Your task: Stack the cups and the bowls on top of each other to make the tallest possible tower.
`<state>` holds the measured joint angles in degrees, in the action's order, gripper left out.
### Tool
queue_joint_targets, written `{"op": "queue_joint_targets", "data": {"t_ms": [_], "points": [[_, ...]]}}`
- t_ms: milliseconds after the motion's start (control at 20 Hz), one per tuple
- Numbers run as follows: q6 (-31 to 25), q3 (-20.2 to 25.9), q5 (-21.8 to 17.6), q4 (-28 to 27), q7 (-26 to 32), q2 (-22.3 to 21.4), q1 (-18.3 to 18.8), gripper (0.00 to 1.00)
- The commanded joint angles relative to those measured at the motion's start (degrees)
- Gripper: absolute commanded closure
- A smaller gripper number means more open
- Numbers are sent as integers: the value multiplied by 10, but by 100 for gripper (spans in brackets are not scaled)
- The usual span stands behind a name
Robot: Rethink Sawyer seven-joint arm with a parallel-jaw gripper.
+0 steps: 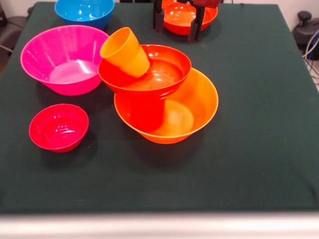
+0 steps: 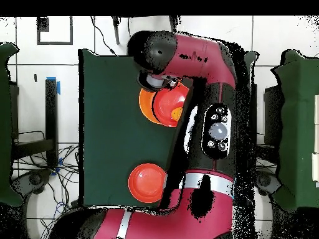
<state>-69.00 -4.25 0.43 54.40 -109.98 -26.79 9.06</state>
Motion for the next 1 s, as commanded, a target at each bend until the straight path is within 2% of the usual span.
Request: {"op": "queue_joint_targets", "data": {"t_ms": [50, 500, 1000], "points": [[45, 23, -10, 56, -52, 13, -2, 0], [67, 31, -19, 61, -3, 19, 30, 0], [68, 39, -22, 55, 18, 26, 46, 0]]}}
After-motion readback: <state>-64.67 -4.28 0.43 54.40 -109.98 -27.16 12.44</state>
